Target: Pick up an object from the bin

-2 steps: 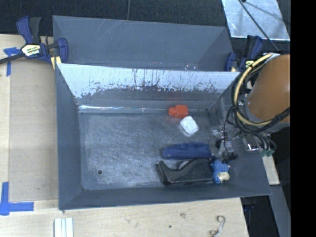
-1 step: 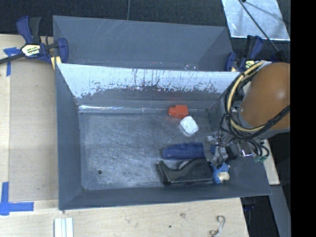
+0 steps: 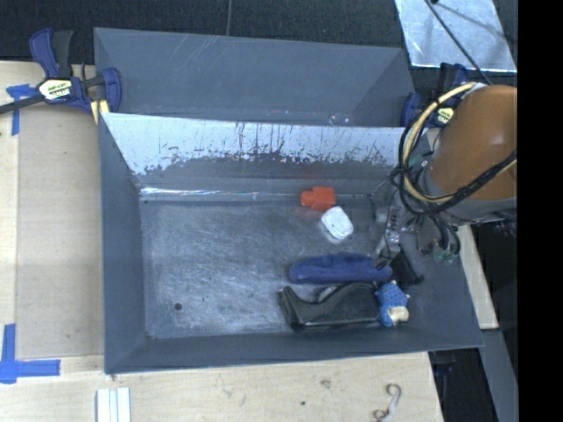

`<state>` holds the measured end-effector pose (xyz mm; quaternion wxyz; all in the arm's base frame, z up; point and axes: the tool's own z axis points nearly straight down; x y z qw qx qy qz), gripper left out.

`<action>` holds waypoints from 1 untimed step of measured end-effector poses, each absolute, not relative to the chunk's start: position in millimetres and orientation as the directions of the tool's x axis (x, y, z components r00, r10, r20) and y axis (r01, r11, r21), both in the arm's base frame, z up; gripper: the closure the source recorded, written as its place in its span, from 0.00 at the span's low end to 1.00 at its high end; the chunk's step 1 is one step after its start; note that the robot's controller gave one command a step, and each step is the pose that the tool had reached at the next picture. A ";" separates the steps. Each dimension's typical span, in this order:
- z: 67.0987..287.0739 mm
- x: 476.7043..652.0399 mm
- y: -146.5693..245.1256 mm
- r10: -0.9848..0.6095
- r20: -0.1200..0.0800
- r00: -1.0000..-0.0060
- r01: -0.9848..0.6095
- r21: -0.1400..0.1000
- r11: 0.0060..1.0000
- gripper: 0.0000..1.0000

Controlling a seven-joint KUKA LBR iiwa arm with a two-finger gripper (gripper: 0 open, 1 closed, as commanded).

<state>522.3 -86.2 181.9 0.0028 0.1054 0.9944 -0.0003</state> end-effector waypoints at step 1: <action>182.0 522.1 -85.9 0.207 -0.005 -0.978 0.207 0.000 0.978 0.00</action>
Offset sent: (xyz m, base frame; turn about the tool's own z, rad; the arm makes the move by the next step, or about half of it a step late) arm 0.0000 0.0000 0.0000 0.0000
